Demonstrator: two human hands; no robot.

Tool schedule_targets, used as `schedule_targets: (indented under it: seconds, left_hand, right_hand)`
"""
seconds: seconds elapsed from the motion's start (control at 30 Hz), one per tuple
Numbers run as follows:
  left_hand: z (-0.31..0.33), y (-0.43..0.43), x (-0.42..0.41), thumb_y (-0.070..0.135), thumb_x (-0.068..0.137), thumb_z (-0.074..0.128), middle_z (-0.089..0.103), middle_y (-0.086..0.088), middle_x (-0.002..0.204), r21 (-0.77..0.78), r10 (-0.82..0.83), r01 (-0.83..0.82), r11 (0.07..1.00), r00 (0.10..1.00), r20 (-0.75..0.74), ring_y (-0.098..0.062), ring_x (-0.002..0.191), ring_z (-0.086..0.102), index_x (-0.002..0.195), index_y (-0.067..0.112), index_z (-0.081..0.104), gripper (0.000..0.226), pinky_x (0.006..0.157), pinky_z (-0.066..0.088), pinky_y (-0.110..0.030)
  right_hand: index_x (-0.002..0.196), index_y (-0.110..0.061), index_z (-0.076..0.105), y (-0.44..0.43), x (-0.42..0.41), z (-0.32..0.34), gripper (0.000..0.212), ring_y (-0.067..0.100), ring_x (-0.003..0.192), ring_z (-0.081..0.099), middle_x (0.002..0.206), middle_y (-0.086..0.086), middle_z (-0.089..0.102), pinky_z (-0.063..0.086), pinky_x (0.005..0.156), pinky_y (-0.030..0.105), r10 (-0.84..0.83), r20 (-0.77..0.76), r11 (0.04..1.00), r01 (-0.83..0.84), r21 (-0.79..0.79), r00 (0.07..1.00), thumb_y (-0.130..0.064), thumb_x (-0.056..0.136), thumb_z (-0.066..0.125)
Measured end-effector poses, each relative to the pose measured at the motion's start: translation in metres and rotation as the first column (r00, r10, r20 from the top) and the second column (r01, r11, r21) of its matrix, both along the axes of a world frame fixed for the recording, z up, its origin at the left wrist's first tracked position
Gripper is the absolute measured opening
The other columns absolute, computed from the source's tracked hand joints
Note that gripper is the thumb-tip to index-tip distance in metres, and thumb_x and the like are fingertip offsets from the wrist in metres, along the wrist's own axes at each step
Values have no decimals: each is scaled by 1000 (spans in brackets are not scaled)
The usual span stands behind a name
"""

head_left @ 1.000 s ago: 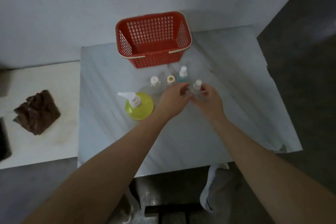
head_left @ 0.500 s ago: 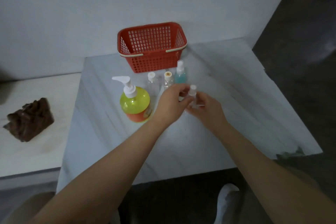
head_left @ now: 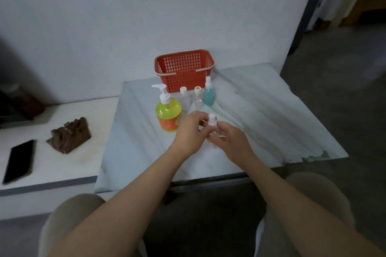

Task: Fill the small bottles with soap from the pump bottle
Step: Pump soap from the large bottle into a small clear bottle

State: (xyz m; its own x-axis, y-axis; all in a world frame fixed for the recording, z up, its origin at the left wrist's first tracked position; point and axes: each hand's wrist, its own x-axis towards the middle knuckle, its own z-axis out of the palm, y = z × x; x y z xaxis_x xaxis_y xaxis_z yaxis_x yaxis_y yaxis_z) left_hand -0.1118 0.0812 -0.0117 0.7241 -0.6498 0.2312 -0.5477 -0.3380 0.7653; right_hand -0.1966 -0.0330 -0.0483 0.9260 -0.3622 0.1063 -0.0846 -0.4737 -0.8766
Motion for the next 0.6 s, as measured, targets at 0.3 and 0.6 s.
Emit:
schedule_targets:
  seconds: [0.3,0.6]
  left_hand:
    - [-3,4,14,15,80,70,64,-7,90,1,34,-34,999,999,2,-16,82,61,91,8,66,14,80,50,-37]
    - [-23,-23,41,22,82,67,61,-4,87,96,31,-37,995,997,65,-16,81,59,88,11,64,13,77,51,-37]
  right_hand:
    - [114,-23,61,1,16,-5,27,-3,81,59,89,-16,62,42,67,6,0,-14,1000,-1,-14,1000,-26,87,64]
    - [100,-20,65,-21,44,-22,23,10,77,64,79,-7,66,51,72,26,-16,-92,1000,17,4,996,-36,83,63]
